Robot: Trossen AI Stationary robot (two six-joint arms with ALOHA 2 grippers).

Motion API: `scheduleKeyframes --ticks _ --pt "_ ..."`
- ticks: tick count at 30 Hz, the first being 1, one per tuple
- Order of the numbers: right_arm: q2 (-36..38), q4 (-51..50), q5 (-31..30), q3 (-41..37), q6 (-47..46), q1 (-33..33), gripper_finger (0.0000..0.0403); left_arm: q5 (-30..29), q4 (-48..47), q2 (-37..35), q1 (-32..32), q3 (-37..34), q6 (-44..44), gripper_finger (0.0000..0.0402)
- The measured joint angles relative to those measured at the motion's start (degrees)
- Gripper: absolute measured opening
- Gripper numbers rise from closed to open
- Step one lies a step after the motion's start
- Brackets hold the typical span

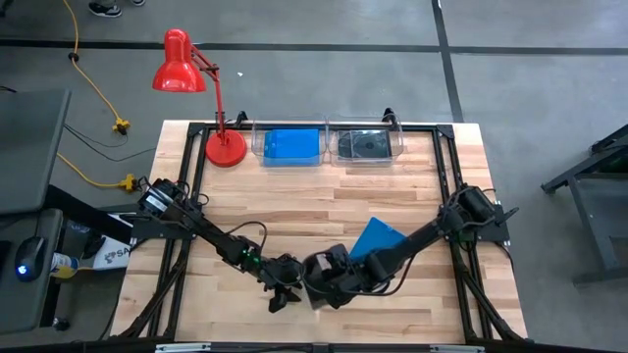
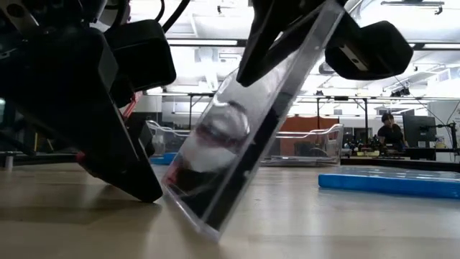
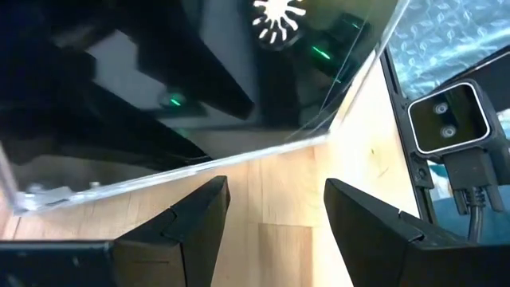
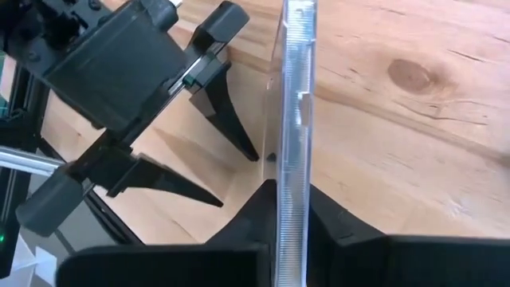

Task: Pick & place jewel cases by type
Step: Put the black cd case into the right transparent bin

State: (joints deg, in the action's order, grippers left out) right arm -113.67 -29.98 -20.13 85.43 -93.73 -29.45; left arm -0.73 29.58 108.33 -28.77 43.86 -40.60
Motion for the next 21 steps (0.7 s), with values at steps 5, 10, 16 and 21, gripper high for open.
scheduleKeyframes --ticks 5,10,16,21 --pt "0.1 -0.3 -1.6 0.0 0.0 -1.3 0.0013 0.7 0.0 -0.1 0.3 0.0 1.6 0.0214" --pt "1.0 -1.8 -2.6 0.0 0.1 -3.2 0.0015 3.4 -0.8 -2.3 2.4 -1.0 3.9 0.0214" --pt "2.8 -3.1 -5.8 -0.1 -0.3 -5.8 0.0008 3.5 -0.6 -7.9 5.8 -1.8 7.7 0.0214" --pt "5.2 -4.8 -8.7 -0.1 -0.3 -7.7 0.0012 5.0 -4.8 -12.2 7.9 -1.8 10.9 0.0214"
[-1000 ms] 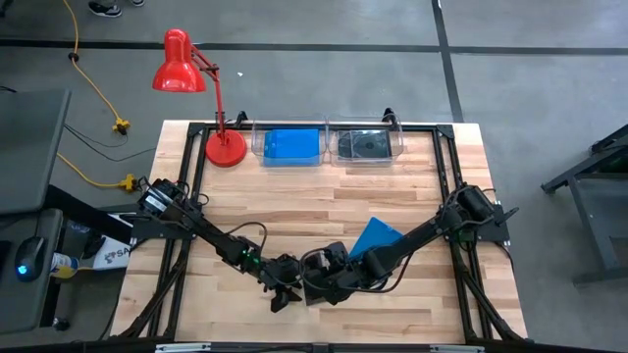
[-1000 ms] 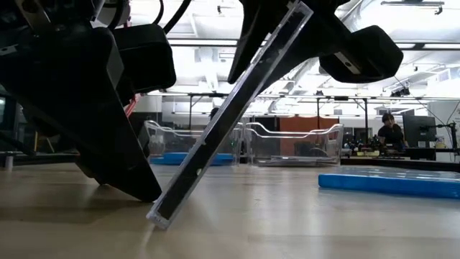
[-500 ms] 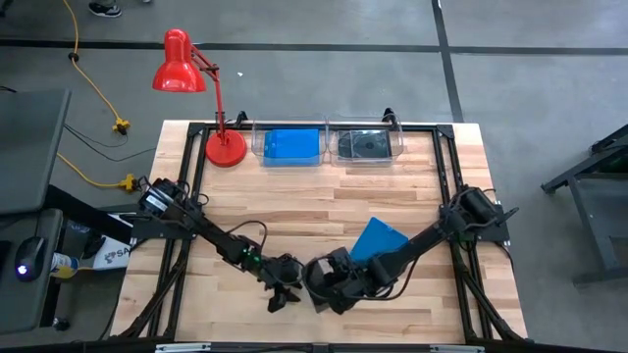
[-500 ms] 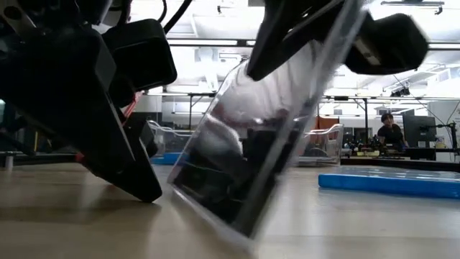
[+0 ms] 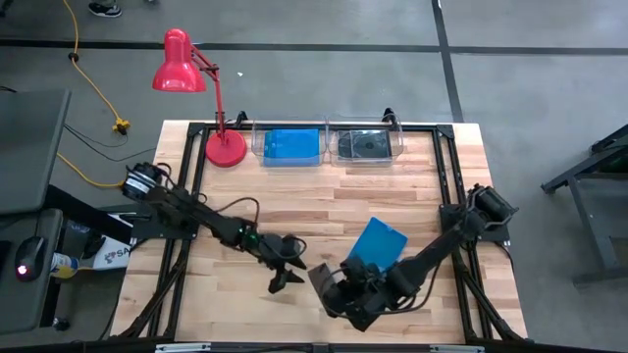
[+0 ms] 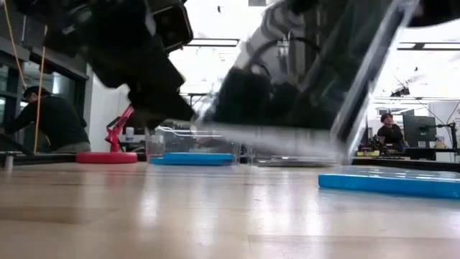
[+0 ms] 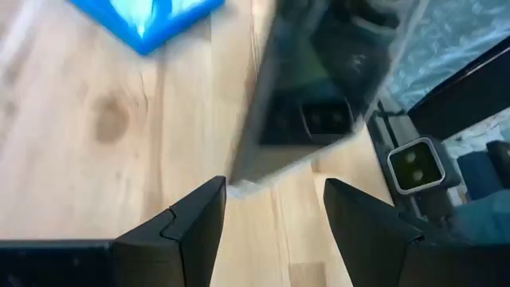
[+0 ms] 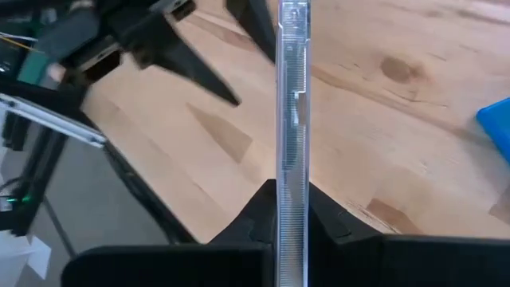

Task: Pick & place jewel cases by type
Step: Put the black cd case into the right transparent bin

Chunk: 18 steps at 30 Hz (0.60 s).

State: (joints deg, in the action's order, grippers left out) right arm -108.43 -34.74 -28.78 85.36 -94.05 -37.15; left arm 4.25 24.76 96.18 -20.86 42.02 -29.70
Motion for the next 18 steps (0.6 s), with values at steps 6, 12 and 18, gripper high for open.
scheduleKeyframes --ticks 6,12,18 --pt "3.9 -1.8 -3.6 0.0 1.5 -1.8 0.0008 1.3 -6.4 -6.0 2.5 0.1 4.4 0.0214" --pt "8.1 -4.2 -7.8 0.0 4.9 -2.8 0.0012 0.1 -17.2 -12.5 5.2 0.1 8.2 0.0214" --pt "13.5 -5.7 -13.5 0.0 12.1 -3.1 0.0008 -2.1 -26.4 -17.3 6.8 0.1 9.1 0.0214"
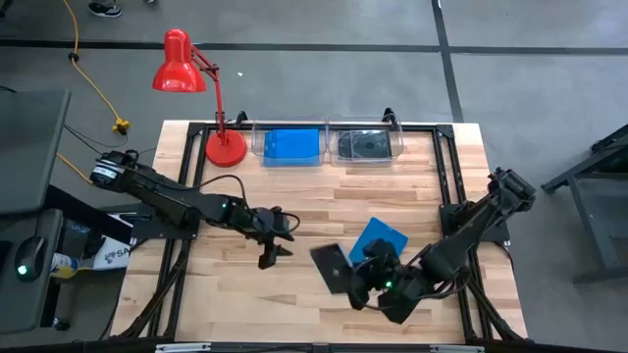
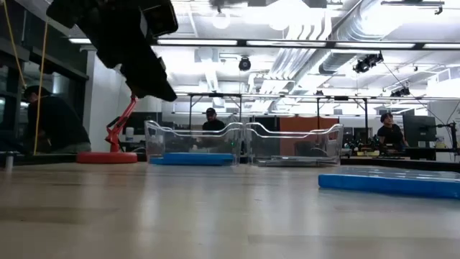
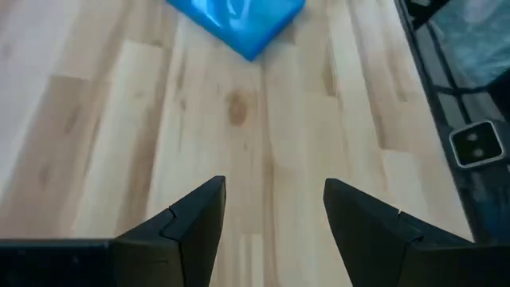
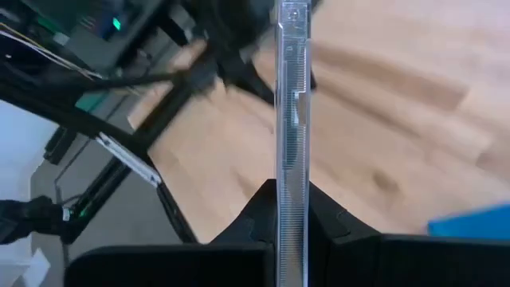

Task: Pick & place jewel cases by type
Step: Put the black cd case into the right transparent bin

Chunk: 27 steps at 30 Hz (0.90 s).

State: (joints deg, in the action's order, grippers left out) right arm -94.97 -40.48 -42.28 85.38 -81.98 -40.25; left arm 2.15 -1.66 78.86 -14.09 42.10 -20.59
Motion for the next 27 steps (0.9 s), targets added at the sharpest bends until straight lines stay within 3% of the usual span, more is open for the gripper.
scheduleKeyframes --ticks 3,11,17,27 --pt "3.2 -0.8 -3.9 0.0 4.3 0.0 0.0012 -2.9 -4.5 -2.3 -0.2 -0.1 -0.4 0.0214" --pt "11.8 -1.0 -14.0 0.0 21.9 0.0 0.0008 -7.2 -3.4 -3.7 -0.7 0.1 -5.2 0.0214" --pt "17.1 -1.0 -20.9 0.0 39.6 0.2 0.0008 -9.5 0.5 -3.6 -2.2 0.1 -7.4 0.0214" --pt "21.2 1.9 -30.0 0.1 69.3 0.5 0.0007 -19.6 3.1 -3.6 -6.9 0.1 -14.3 0.0214"
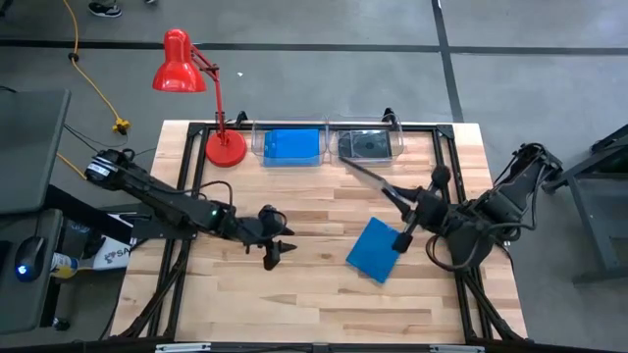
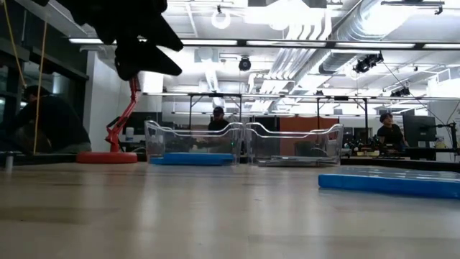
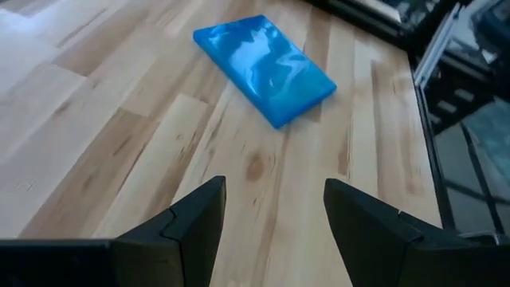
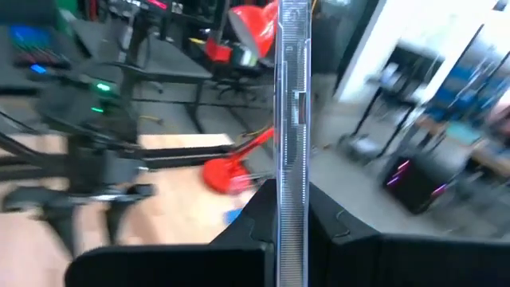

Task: Pick & place jewel cases by type
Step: Put the black cd case into the right transparent bin

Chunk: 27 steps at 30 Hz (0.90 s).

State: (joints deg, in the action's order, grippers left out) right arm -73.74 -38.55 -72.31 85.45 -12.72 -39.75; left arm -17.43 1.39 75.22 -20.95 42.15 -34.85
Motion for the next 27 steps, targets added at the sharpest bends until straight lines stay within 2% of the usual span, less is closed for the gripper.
scheduleKeyframes --ticks 6,11,15,18,27 --pt "0.0 9.9 -8.0 0.0 22.9 0.0 0.0012 -7.6 1.4 0.3 -4.4 0.0 -3.7 0.0214" --pt "0.0 21.6 -17.6 0.0 43.8 0.0 0.0007 -12.5 2.3 1.9 -7.0 0.1 -6.0 0.0214" --pt "-0.2 31.0 -17.8 0.0 60.7 0.4 0.0011 -14.0 2.3 4.4 -8.1 0.1 -10.1 0.0214" --pt "-0.2 30.2 -17.8 0.0 62.7 1.5 0.0015 -13.6 2.2 6.8 -8.1 0.1 -13.3 0.0214" --pt "-1.9 16.9 -17.6 0.0 61.8 4.2 0.0014 -13.0 7.4 12.5 -8.0 0.0 -18.1 0.0214"
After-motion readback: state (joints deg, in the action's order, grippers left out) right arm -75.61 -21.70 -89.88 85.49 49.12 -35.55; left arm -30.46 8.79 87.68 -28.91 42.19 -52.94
